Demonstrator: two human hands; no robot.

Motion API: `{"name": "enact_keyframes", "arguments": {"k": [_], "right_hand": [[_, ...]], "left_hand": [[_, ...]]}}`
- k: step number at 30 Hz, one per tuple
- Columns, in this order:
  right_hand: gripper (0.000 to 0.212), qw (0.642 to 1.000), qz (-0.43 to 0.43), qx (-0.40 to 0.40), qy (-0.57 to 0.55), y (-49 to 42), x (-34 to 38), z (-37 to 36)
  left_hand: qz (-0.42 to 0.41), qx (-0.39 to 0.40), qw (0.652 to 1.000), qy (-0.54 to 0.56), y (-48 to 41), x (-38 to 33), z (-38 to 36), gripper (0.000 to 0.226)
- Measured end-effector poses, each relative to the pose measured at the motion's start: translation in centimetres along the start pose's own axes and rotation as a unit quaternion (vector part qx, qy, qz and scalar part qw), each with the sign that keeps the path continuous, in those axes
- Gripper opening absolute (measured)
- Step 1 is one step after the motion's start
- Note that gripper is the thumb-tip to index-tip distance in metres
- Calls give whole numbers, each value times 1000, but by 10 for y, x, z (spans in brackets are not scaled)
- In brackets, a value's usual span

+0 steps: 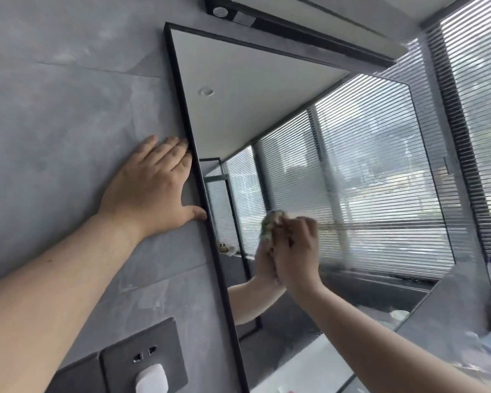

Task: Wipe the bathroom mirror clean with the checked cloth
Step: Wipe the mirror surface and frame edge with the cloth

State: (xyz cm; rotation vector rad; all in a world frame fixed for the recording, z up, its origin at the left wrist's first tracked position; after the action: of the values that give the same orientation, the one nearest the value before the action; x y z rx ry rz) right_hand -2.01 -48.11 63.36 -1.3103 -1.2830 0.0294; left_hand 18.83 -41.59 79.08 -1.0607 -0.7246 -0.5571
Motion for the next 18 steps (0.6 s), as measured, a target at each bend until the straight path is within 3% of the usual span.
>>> {"name": "enact_keyframes", "arguments": {"k": [2,5,7,10,12,14,16,18], "right_hand": [[17,988,148,47,6,42,38,-17],[25,928,348,121,60,108,44,-20],[28,885,426,166,84,138,21,-12],[43,854,473,177,126,153,-13,1],[42,846,485,180,134,147,-15,2],[29,863,455,174,135,126,-7,0],[24,916,361,120,129,80,-5,0],[20,974,194,37,108,23,-13,7]], "left_hand": [[-2,3,1000,3,0,-1,1,114],[-8,5,1000,6,2,-2,1,113],[-9,5,1000,7,3,-3,0,111],[-12,4,1000,9,4,-4,-1,109],[-13,-3,1000,7,4,-4,0,108],[-18,-7,1000,7,3,-4,-2,107],[-20,-16,1000,-1,3,-2,-4,107],[-21,-27,999,-8,3,-2,-4,105]]}}
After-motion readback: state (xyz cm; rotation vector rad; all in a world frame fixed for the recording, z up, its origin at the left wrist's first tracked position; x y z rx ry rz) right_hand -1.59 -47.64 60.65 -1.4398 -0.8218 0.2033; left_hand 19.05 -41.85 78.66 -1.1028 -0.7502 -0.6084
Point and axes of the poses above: each hand's wrist, its own y-axis away from the middle knuckle, its own z-axis out of the back of the hand, x = y × z, the point moved 10 cm from there along -y, towards the middle knuckle, and after that the axes turned 14 degrees about -z, right-handed, at the moved point
